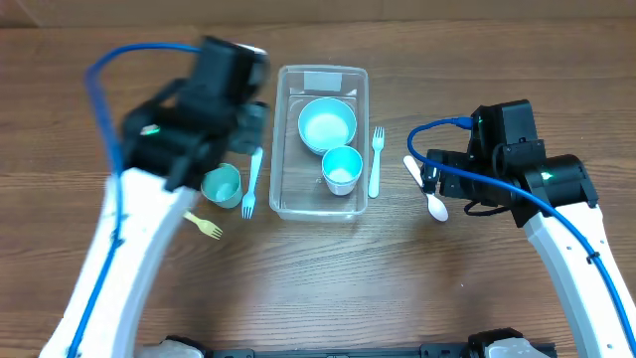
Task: Pack container
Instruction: 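Move the left gripper to the green cup and grasp it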
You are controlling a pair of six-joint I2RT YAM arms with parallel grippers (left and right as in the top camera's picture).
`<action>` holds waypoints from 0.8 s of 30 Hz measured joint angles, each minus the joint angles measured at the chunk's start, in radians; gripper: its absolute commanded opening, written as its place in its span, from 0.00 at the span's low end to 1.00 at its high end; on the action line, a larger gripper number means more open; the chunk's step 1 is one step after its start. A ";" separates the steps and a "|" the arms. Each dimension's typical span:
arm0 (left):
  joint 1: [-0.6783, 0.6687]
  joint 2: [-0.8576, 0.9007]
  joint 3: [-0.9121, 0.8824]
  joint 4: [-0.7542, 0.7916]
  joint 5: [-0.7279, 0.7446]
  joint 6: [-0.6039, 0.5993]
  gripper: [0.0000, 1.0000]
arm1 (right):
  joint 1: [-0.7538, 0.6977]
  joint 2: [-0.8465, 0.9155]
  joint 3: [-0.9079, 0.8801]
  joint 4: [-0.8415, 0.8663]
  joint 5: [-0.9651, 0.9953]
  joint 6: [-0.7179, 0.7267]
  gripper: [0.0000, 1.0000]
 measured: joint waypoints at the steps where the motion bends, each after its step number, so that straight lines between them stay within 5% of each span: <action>1: 0.065 -0.038 -0.036 0.013 0.008 -0.005 0.61 | 0.000 0.000 0.000 0.000 0.000 0.000 1.00; 7: 0.314 -0.061 -0.416 0.224 0.174 -0.004 0.64 | 0.000 0.000 -0.003 -0.001 0.000 0.000 1.00; 24: 0.320 -0.004 -0.735 0.521 0.336 0.041 0.88 | 0.000 0.000 -0.003 -0.002 0.000 0.000 1.00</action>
